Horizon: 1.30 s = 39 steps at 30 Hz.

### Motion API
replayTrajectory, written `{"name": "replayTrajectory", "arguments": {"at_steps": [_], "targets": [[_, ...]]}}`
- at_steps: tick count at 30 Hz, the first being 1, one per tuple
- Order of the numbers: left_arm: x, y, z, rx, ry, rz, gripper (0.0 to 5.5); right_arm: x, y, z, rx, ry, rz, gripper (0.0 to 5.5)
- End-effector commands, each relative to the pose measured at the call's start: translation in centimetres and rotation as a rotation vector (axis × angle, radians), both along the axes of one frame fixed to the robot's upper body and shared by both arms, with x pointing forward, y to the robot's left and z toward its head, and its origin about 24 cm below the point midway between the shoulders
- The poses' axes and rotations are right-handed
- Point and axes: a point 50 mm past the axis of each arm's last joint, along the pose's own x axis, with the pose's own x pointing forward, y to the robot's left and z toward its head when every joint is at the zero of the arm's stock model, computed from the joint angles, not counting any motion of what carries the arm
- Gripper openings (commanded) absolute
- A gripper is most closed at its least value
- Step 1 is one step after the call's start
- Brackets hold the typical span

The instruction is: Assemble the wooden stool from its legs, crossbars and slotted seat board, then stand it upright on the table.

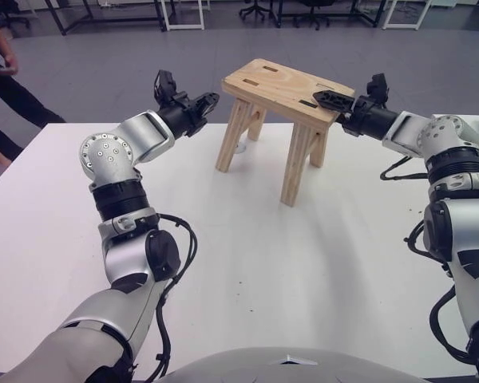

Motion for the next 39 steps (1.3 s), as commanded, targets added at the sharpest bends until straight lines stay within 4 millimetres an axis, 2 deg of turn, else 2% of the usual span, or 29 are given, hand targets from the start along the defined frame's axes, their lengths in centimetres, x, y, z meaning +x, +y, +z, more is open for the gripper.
{"name": "replayTrajectory", "arguments": {"at_steps": [1,5,10,13,17,18,19,22,24,27,30,32,35,37,39], "targets": [[-0.4,-0.3,-0.9,0.040,0.012,-0.040,0.00,-5.7,-5.9,-12.6,-0.639,0.472,0.111,3.99],[-0.8,-0.5,-0.9,0.047,-0.011,-0.068,0.00,-6.2,-6.7,-9.8,-0.551,0.414,0.318,3.99],[-1.5,0.0,-1.1,0.032,-0.033,-0.067,0.00,-5.5,-8.0,-5.9,-0.523,0.301,0.308,3.99],[-1.6,0.4,-1.4,0.024,-0.035,-0.035,0.00,-5.3,-7.8,-5.7,-0.527,0.297,0.312,3.99],[-1.6,0.5,-1.3,0.022,-0.037,-0.027,0.00,-5.1,-7.0,-6.8,-0.469,0.319,0.266,3.99],[-1.6,0.5,-1.4,0.023,-0.036,-0.026,0.00,-4.7,-6.6,-6.4,-0.438,0.304,0.255,3.99],[-1.6,0.5,-1.3,0.023,-0.036,-0.024,0.00,-4.3,-6.1,-5.7,-0.401,0.285,0.245,3.99],[-1.6,0.7,-1.4,0.023,-0.038,-0.014,0.00,-2.6,-4.0,-1.8,-0.216,0.175,0.217,3.99],[-1.6,0.7,-1.5,0.022,-0.037,-0.006,0.00,-2.0,-2.6,-0.5,-0.151,0.152,0.214,3.99],[-1.7,0.5,-1.8,0.020,-0.033,-0.006,0.00,-1.1,-1.4,0.1,-0.086,0.148,0.134,3.99],[-1.9,0.7,-1.9,0.021,-0.033,0.000,0.00,-1.3,-1.6,0.2,-0.031,0.159,0.134,3.99],[-1.9,0.9,-1.9,0.024,-0.033,0.005,0.00,-2.2,-2.6,0.1,0.024,0.184,0.175,3.99],[-2.0,1.0,-2.2,0.024,-0.029,0.012,0.00,-3.8,-4.3,-2.1,0.021,0.290,0.205,3.99],[-2.1,1.1,-2.3,0.024,-0.028,0.017,0.00,-4.7,-5.4,-3.3,0.028,0.338,0.191,3.99],[-2.4,1.4,-2.5,0.027,-0.026,0.021,0.00,-5.5,-7.4,-3.3,0.025,0.320,0.137,3.99]]}}
